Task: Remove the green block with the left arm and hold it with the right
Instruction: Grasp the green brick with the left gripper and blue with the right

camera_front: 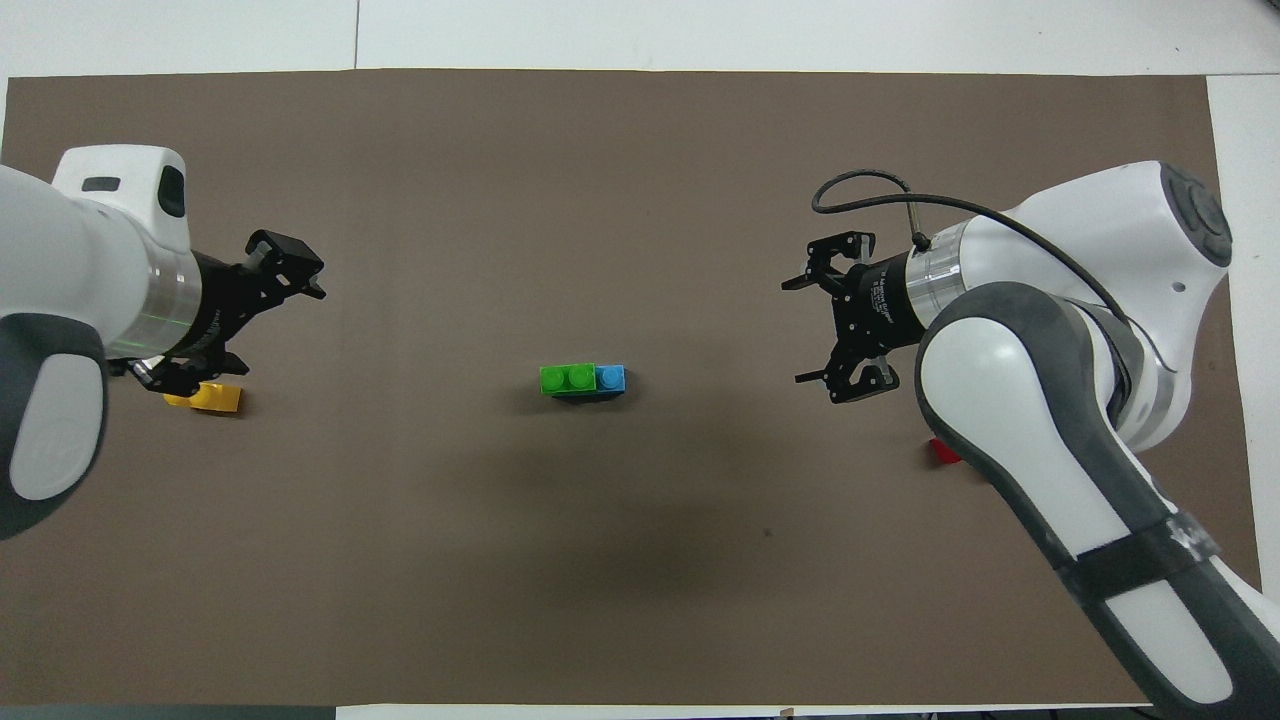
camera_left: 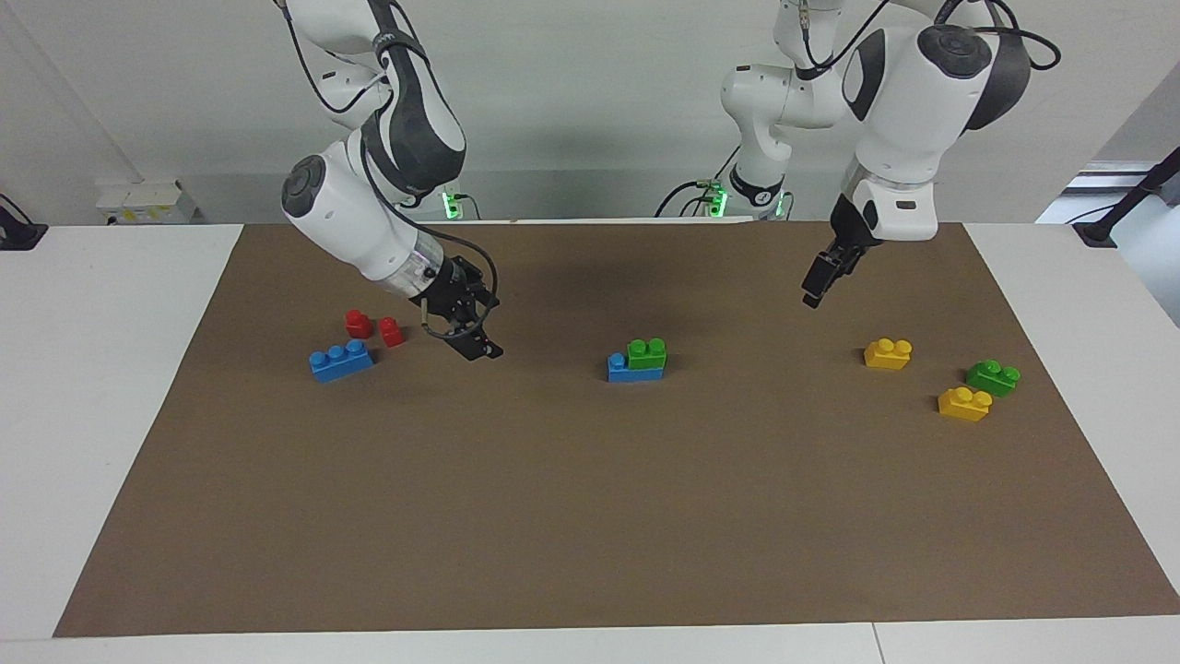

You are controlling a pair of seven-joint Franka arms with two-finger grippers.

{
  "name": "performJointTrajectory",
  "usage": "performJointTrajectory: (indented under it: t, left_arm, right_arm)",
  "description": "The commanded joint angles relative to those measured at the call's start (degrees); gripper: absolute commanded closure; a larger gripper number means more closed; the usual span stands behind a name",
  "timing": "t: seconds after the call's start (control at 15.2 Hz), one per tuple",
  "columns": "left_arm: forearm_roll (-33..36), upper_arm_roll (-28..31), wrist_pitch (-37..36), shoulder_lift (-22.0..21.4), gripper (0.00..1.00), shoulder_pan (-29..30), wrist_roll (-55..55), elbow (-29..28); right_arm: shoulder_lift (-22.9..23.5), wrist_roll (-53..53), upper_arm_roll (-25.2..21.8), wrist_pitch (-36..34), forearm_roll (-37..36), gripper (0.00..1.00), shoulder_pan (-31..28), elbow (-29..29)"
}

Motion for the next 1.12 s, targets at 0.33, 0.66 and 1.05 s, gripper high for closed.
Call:
performJointTrajectory:
  t: [0.33, 0.66, 1.05]
  left_arm:
    - [-0.6, 0.8, 12.5, 0.8, 0.0, -11.8, -41.3, -7.8]
    - [-0.4, 0.9, 17.2, 5.9, 0.0, -16.2, -60.8, -7.7]
    - [-0.4, 0.8, 24.4, 11.2, 0.0, -18.3, -71.8, -8.7]
  right_arm:
    - [5.6, 3.7, -0.1, 15.0, 5.5, 0.0, 8.3, -3.9]
    - [10.7, 3.7, -0.1, 26.1, 9.8, 0.0, 14.9, -5.5]
    - [13.9, 3.7, -0.1, 32.3, 10.2, 0.0, 19.2, -6.1]
